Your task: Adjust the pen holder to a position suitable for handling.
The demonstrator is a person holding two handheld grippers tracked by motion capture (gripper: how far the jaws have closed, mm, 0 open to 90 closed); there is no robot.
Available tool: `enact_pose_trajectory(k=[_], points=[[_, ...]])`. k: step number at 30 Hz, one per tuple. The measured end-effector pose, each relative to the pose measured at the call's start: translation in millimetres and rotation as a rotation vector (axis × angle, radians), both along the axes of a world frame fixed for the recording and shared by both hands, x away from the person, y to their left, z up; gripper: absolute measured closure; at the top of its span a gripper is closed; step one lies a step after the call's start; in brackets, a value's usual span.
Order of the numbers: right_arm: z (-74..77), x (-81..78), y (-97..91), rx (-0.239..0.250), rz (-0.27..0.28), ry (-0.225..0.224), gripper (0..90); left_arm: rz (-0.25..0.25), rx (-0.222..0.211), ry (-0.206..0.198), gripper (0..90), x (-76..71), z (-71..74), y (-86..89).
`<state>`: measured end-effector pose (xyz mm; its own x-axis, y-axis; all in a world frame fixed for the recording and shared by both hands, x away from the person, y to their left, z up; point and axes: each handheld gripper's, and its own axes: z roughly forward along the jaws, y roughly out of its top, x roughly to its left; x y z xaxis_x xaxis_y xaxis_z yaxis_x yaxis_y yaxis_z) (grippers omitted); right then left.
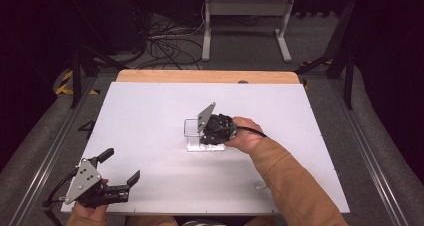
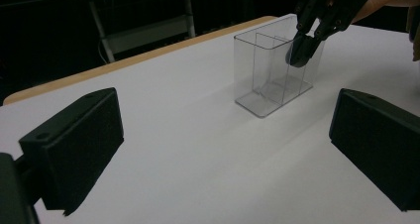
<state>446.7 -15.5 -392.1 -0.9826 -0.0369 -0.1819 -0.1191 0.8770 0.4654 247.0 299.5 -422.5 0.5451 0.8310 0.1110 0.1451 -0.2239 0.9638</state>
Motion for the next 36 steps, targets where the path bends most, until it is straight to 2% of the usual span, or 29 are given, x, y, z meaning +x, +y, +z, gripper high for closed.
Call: enact_pose_trajectory(k=[12,23,27,28,29,30,35,36], points=[[-0.4,-0.3,2.0,0.011,-0.048,0.001,83.9,-0.008,-0.002,0.001,1.1,1.8,-0.1,-2.8],[-1.4,0.0,2.7,0.018,-0.059,0.007,83.7,-0.009,-0.002,0.001,1.1,2.1,-0.1,-2.8],[1.7,-0.7,-2.7,0.054,-0.068,0.009,65.4,-0.011,-0.001,-0.001,1.1,2.6,0.4,-2.7],[1.7,-0.7,-2.7,0.054,-0.068,0.009,65.4,-0.011,-0.001,-0.001,1.1,2.6,0.4,-2.7],[8.4,-2.2,-9.3,0.097,-0.097,0.004,54.4,-0.012,0.0,-0.002,1.0,3.0,0.5,-2.7],[11.5,-2.7,-12.5,0.111,-0.096,0.003,50.6,-0.013,-0.001,0.0,1.0,3.8,0.4,-3.0],[35.4,-12.4,-36.8,0.239,-0.14,-0.008,35.0,-0.018,0.0,-0.001,1.0,5.4,0.9,-4.1],[35.4,-12.4,-36.8,0.239,-0.14,-0.008,35.0,-0.018,0.0,-0.001,1.0,5.4,0.9,-4.1]])
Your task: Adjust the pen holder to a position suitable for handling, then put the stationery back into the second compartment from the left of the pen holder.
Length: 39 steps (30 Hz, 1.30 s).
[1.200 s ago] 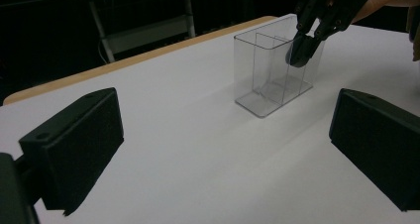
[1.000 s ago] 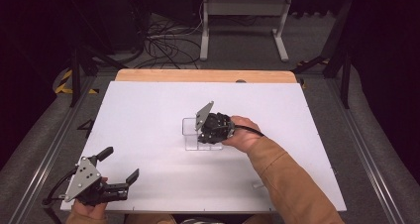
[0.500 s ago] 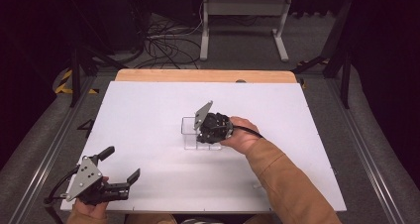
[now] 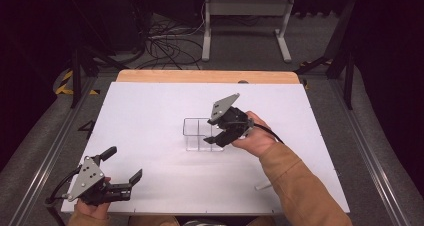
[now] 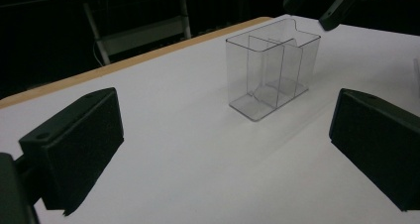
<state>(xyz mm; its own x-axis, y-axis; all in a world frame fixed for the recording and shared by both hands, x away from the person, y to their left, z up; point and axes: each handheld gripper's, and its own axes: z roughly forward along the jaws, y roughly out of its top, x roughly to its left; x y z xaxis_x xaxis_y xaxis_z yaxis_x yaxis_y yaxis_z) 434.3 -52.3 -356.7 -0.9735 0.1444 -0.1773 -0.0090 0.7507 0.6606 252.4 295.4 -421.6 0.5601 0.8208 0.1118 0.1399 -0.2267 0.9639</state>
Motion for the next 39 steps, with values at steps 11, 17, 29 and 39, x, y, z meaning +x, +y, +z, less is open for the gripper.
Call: enact_pose_trajectory(k=[11,17,29,39], points=[[31.6,-17.2,-46.9,0.172,-0.084,-0.027,22.0,-0.008,0.005,0.0,1.0,3.2,-0.1,-3.0],[35.8,-18.8,-67.2,0.222,-0.145,-0.005,7.6,-0.009,0.001,-0.001,1.0,3.6,0.3,-3.1],[40.0,-30.6,-93.3,0.266,-0.203,-0.059,2.0,-0.004,0.005,-0.004,1.0,3.1,0.4,-3.9],[34.2,-38.3,-118.1,0.272,-0.244,-0.068,0.0,-0.003,0.004,0.0,1.0,3.6,0.0,-3.6]])
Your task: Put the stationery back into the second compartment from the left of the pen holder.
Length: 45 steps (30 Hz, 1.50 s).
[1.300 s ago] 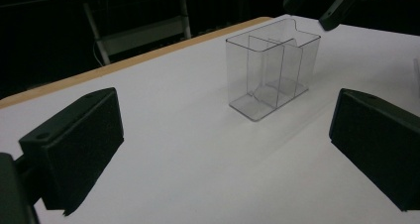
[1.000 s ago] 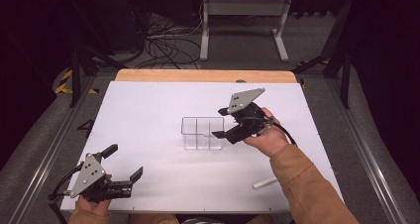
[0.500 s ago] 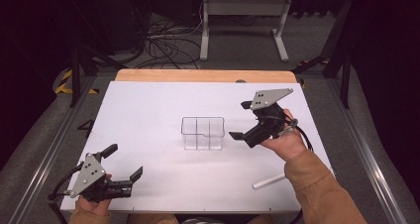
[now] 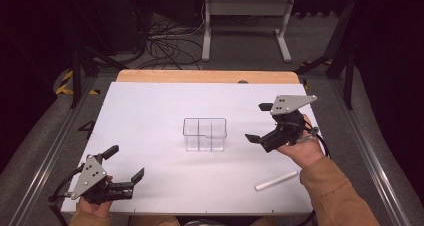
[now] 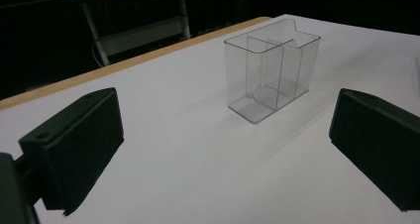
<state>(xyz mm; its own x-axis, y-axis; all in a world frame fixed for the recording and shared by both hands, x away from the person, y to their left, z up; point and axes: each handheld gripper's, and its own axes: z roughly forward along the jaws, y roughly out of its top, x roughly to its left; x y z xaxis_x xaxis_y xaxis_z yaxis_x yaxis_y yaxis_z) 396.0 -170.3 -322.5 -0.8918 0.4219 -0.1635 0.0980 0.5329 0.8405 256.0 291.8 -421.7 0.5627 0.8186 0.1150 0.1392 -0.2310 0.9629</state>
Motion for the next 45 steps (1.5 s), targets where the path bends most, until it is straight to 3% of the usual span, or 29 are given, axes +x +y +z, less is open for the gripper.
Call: enact_pose_trajectory(k=[4,6,10,25,33,45], points=[[-4.0,-6.7,-3.8,-0.054,0.01,0.003,0.0,-0.002,0.005,-0.003,1.0,-0.1,0.2,-0.5],[-4.8,-11.2,-7.3,-0.079,0.021,-0.005,4.1,0.001,-0.001,-0.002,1.0,-0.8,0.3,-0.8],[-6.4,-16.8,-19.3,-0.081,0.035,0.008,15.1,-0.001,0.003,-0.001,1.1,-0.3,0.2,-0.5],[-33.1,-29.9,-48.8,-0.199,0.059,0.066,25.0,0.003,0.001,0.003,1.0,0.1,-0.2,-1.2],[-50.3,-32.2,-52.5,-0.297,0.097,0.102,28.2,0.004,0.0,0.003,1.0,0.1,-0.4,-1.6],[-73.1,-34.5,-51.8,-0.403,0.162,0.166,32.8,0.02,0.001,0.003,1.0,-4.4,-1.1,1.6]])
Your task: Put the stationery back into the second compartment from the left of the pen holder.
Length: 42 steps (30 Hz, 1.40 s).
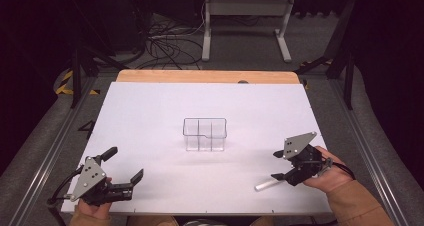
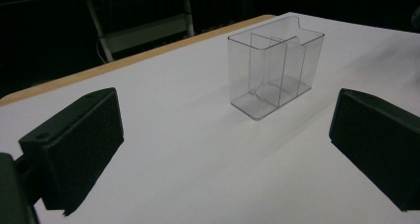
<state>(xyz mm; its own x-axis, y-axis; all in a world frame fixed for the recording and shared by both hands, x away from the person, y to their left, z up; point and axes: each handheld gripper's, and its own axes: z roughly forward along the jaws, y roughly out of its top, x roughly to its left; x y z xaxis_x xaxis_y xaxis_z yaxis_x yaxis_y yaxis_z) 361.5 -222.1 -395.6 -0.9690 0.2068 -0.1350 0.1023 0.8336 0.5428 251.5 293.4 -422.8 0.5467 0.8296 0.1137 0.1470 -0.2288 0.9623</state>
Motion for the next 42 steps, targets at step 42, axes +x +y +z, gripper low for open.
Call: enact_pose_trajectory(k=[42], points=[[-36.1,0.4,19.9,-0.368,0.148,0.017,65.8,0.009,-0.003,0.004,1.0,-1.8,-1.0,0.9]])
